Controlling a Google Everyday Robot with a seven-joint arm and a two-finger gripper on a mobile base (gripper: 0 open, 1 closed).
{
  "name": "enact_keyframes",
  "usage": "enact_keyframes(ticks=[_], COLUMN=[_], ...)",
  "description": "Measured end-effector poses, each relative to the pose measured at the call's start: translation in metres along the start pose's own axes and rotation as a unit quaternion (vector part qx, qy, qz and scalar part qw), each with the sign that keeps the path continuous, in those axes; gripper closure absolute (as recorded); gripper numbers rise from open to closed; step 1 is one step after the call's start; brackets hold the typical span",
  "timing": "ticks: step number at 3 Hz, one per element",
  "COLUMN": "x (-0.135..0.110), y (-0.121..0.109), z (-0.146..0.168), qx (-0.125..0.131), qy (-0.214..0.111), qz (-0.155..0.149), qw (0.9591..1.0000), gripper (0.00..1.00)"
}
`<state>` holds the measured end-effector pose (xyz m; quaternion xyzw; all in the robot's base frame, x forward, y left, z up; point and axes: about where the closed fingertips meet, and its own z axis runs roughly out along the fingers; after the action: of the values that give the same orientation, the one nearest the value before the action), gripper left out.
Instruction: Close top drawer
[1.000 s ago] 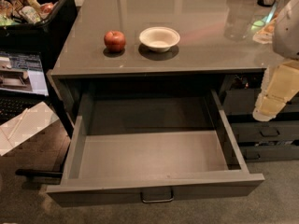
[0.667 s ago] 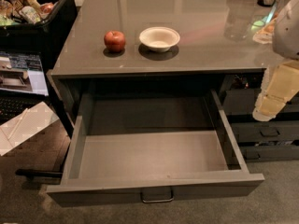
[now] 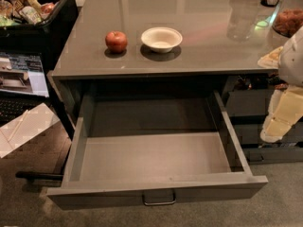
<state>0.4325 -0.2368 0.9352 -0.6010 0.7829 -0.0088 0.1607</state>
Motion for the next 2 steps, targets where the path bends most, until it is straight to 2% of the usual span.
enact_keyframes(ticks=[1, 2], x=[0.020, 0.037], y=[0.023, 0.051], z=[0.014, 0.044], qx=[-0.021, -0.048], qy=[-0.006, -0.028], qz=[0.020, 0.029], qw=[0.9995, 0.9981], gripper=[0.00, 0.00])
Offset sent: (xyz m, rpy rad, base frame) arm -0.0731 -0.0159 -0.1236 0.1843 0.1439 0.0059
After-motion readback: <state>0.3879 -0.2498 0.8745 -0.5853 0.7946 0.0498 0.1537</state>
